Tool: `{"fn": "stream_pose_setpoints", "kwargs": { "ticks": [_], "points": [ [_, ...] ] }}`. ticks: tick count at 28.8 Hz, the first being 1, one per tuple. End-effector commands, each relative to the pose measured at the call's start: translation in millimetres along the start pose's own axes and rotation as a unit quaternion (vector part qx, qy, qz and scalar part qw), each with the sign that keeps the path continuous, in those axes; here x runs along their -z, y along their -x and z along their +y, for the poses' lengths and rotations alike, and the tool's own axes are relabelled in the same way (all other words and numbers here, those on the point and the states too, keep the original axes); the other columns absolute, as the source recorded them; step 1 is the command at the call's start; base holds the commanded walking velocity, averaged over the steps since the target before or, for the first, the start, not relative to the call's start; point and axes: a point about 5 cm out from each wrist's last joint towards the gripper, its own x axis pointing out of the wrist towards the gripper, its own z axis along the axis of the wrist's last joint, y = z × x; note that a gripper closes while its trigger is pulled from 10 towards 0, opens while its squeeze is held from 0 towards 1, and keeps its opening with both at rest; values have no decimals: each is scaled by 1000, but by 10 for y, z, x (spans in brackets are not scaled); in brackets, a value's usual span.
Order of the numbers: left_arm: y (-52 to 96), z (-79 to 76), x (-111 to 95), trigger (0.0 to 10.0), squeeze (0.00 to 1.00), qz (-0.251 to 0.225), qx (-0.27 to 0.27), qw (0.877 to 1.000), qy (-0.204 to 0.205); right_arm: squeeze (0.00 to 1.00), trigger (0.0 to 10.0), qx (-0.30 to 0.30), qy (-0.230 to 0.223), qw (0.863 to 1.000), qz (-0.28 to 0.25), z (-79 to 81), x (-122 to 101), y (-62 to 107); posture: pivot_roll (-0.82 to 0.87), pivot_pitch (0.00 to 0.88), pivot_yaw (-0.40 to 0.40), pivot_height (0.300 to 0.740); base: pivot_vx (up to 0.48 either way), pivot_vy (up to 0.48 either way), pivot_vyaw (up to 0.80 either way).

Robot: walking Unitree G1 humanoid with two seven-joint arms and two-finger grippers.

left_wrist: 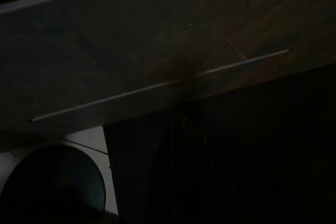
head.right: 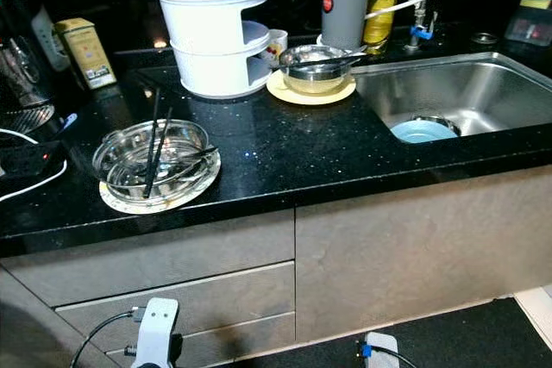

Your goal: Kitchen organization

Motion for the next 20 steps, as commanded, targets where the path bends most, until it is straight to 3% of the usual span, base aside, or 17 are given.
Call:
{"fn": "stream_pose_setpoints", "kwargs": {
  "ticks": [1,6,10,20],
  "points": [
    [39,20,93,10000,0,17,-3,1000,-7,0,10000,-6,11,1000,8,-10,23,9,-105,131,0,740,0,0,0],
    [50,-21,85,10000,0,4,14,999,-31,0,10000,-6,13,1000,13,-30,40,17,-98,132,-9,740,0,0,0],
    [102,11,99,10000,0,-19,5,999,-26,0,10000,-17,20,1000,16,2,52,17,-97,146,-38,740,0,0,0],
    [169,32,198,10000,0,-9,-9,1000,-29,0,10000,-25,34,999,21,26,25,-6,-78,178,-70,740,0,0,0]
  ]
}}
